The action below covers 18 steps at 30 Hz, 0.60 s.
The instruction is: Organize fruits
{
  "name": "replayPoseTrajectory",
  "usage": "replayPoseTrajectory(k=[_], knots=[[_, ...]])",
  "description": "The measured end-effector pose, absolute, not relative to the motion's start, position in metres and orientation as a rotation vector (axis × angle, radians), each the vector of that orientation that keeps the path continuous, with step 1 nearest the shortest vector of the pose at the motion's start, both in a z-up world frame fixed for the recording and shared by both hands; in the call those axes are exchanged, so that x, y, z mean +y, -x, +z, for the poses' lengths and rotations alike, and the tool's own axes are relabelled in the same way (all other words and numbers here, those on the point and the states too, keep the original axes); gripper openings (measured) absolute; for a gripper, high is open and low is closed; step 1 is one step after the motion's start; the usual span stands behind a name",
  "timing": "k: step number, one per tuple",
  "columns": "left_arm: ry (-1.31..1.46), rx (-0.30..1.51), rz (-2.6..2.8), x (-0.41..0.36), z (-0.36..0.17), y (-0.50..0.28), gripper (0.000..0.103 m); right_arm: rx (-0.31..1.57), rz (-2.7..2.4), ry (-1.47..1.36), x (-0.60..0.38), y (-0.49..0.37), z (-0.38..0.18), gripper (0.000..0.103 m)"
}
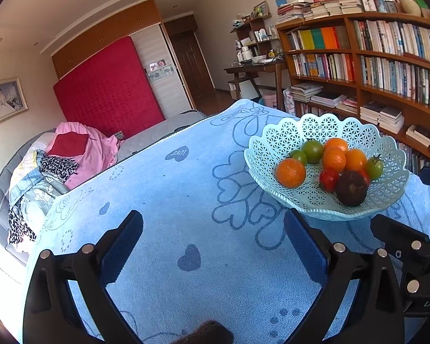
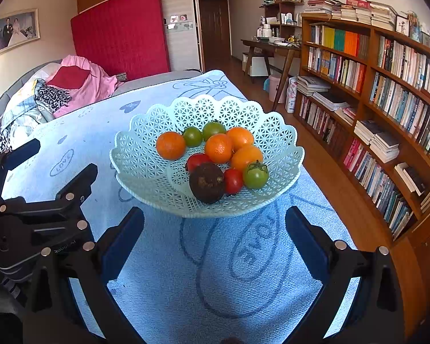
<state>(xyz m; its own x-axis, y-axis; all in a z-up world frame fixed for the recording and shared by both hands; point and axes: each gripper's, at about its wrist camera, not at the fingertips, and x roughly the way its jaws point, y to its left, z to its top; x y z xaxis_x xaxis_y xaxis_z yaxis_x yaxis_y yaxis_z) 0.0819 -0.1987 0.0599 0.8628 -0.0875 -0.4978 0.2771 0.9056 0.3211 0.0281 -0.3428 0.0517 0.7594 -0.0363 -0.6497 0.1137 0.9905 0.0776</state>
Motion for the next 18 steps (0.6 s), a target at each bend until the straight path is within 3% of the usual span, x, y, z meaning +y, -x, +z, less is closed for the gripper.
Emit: replayPoseTrajectory(k=[18], knots=[[-0.43, 0.493, -0.182, -0.2039, 0.0548, -0.0813, 0.098, 0.712, -0.093, -0.104, -0.343, -0.0271, 0.0436, 0.1]])
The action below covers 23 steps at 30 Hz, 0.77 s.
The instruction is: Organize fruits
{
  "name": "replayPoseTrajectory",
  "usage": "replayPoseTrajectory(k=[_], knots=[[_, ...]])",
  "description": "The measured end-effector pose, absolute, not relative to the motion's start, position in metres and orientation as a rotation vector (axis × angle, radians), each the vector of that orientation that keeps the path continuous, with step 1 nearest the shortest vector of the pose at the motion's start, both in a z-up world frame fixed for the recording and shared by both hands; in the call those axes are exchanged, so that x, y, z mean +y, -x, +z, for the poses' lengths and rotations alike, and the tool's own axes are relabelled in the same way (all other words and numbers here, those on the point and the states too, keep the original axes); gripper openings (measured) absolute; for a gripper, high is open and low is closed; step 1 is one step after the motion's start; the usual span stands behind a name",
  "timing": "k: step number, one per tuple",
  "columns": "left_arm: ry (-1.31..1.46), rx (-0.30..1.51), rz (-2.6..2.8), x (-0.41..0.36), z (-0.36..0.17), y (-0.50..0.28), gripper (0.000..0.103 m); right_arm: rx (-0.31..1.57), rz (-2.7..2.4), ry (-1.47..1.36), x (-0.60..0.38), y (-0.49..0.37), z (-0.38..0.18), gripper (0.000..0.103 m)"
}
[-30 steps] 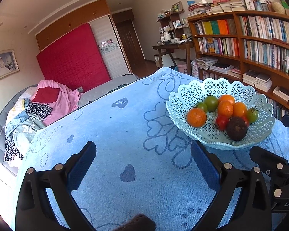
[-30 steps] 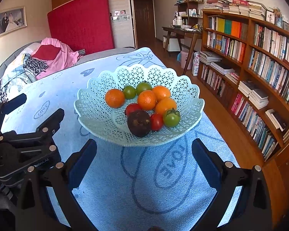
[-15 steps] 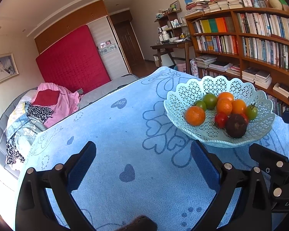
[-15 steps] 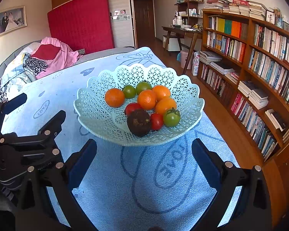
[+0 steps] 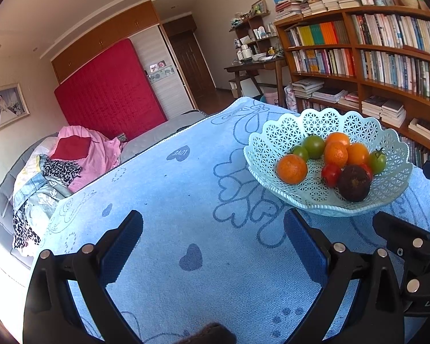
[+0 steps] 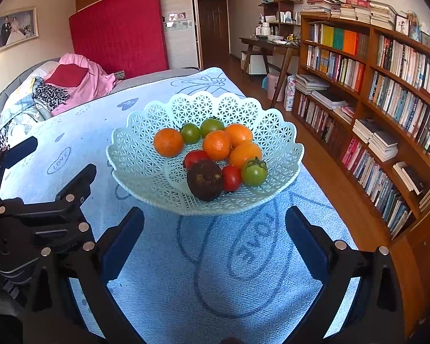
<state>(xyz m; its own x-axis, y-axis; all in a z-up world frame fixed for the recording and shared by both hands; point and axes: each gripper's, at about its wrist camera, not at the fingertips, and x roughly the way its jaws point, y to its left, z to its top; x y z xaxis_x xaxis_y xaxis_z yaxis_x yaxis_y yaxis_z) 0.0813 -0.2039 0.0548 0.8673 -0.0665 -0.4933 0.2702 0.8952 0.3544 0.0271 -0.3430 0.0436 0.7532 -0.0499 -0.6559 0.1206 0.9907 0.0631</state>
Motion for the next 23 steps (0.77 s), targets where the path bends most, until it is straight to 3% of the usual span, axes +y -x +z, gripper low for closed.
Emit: replayPoseTrajectory(k=[13, 23], knots=[[-0.448, 0.473, -0.173, -0.205, 0.053, -0.079, 0.098, 0.714, -0.094, -0.101, -0.343, -0.028, 0.045, 0.1], [-0.374, 0.562, -0.142, -0.183, 0.048, -0.088, 0.098, 0.712, -0.063, -0.096, -0.333, -0.026, 0.05, 0.1]])
